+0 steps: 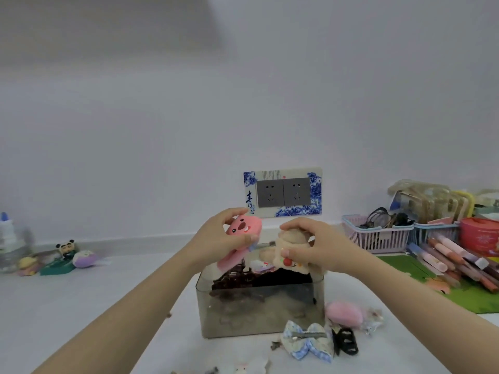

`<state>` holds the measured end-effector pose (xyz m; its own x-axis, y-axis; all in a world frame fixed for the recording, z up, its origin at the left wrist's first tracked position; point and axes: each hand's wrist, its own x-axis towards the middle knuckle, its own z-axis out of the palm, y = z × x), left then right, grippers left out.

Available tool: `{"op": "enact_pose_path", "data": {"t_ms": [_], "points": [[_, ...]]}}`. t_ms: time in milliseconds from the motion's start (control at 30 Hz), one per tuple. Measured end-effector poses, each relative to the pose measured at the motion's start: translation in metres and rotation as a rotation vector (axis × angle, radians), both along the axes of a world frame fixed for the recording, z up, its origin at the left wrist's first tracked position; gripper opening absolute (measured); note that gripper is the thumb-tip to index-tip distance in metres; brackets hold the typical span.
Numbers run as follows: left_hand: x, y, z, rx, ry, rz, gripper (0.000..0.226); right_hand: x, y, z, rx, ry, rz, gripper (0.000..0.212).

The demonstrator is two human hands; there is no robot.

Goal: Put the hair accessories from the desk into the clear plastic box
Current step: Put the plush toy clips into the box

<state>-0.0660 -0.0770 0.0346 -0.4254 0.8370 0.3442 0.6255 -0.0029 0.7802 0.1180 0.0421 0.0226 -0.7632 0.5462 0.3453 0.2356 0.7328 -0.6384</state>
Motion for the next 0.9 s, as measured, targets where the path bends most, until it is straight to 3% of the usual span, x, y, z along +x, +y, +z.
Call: {"op": "enact_pose_path", "data": {"t_ms": [133,300,633,900], "points": [[-0.024,0.019,-0.001,0.022,-0.034,0.023,0.056,-0.036,0.026,0.001,-0.016,-0.218,0.077,0.045],[-0.03,0.036,-0.014,-0.05,-0.022,-0.021,0.056,-0.054,0.043,-0.019,0.138,-0.592,0.167,0.049],[-0.032,0.048,-0.045,-0.294,0.184,-0.045,0.075,-0.065,0.057,-0.03,0.26,-0.671,0.149,0.053],[-0.033,0.042,-0.045,-0.33,0.14,-0.156,0.061,-0.066,0.06,-0.03,0.272,-0.732,0.137,0.046]]}}
